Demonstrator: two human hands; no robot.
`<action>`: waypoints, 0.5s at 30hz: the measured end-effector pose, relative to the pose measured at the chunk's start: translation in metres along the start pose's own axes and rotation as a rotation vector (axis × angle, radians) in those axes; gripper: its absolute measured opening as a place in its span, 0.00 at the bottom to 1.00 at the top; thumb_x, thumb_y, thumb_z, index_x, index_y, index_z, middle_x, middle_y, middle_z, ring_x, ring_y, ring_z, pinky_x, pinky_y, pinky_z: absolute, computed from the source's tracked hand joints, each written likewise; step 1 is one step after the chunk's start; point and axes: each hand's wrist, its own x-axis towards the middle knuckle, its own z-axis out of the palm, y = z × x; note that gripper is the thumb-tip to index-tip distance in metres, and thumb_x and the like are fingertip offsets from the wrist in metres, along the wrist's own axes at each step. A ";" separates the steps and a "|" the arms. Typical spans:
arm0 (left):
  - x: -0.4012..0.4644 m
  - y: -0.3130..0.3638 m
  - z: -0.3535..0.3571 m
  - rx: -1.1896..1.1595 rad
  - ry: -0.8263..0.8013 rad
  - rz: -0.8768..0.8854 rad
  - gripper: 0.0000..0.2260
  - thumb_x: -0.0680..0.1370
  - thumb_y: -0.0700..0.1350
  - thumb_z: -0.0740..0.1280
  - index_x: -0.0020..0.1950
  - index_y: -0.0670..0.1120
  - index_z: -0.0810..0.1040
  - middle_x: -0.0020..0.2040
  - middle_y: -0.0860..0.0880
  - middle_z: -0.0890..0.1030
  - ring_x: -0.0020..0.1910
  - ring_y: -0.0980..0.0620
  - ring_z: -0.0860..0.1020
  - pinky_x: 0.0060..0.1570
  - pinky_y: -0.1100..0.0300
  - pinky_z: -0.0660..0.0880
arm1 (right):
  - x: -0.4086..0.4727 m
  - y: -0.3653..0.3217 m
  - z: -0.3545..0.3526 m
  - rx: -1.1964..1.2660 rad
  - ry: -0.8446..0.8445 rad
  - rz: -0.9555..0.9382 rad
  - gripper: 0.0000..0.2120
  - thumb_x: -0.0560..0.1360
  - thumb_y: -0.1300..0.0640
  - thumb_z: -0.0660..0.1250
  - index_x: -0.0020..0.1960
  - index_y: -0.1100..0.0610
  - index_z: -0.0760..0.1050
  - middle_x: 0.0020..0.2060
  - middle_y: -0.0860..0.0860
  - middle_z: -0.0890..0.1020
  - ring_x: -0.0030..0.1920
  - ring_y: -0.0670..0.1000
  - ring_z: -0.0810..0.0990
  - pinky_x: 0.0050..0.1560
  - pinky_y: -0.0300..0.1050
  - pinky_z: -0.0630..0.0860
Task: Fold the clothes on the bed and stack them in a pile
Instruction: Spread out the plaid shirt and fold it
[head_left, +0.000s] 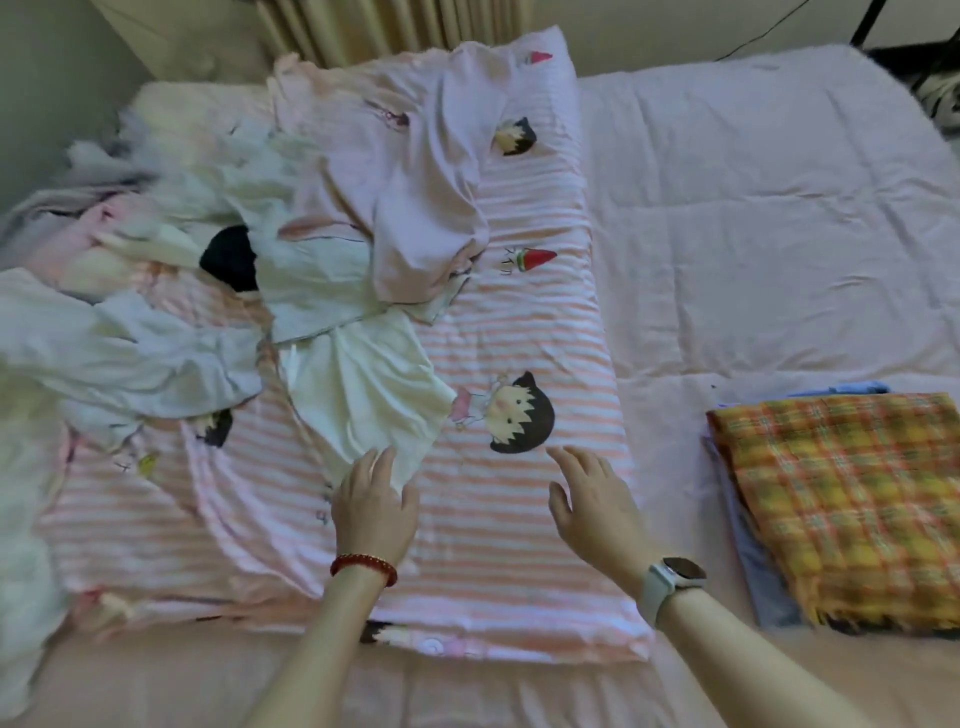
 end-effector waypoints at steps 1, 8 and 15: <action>0.013 -0.023 -0.006 -0.011 -0.002 -0.022 0.22 0.77 0.44 0.62 0.71 0.44 0.66 0.71 0.43 0.66 0.69 0.45 0.63 0.68 0.52 0.59 | 0.011 -0.021 0.014 -0.008 -0.009 -0.001 0.22 0.80 0.53 0.54 0.73 0.54 0.60 0.68 0.50 0.68 0.66 0.51 0.66 0.63 0.45 0.67; 0.098 -0.186 -0.002 0.113 -0.197 -0.154 0.28 0.79 0.58 0.54 0.76 0.57 0.48 0.77 0.51 0.43 0.75 0.46 0.43 0.72 0.42 0.46 | 0.124 -0.151 0.116 -0.130 -0.011 -0.010 0.26 0.79 0.44 0.55 0.73 0.52 0.57 0.70 0.50 0.65 0.69 0.53 0.62 0.66 0.47 0.58; 0.117 -0.266 0.030 0.206 -0.388 -0.068 0.34 0.76 0.67 0.49 0.67 0.60 0.26 0.66 0.56 0.21 0.72 0.47 0.29 0.68 0.38 0.37 | 0.223 -0.211 0.173 -0.244 -0.145 0.031 0.44 0.73 0.38 0.62 0.74 0.41 0.34 0.75 0.52 0.40 0.74 0.63 0.48 0.66 0.64 0.59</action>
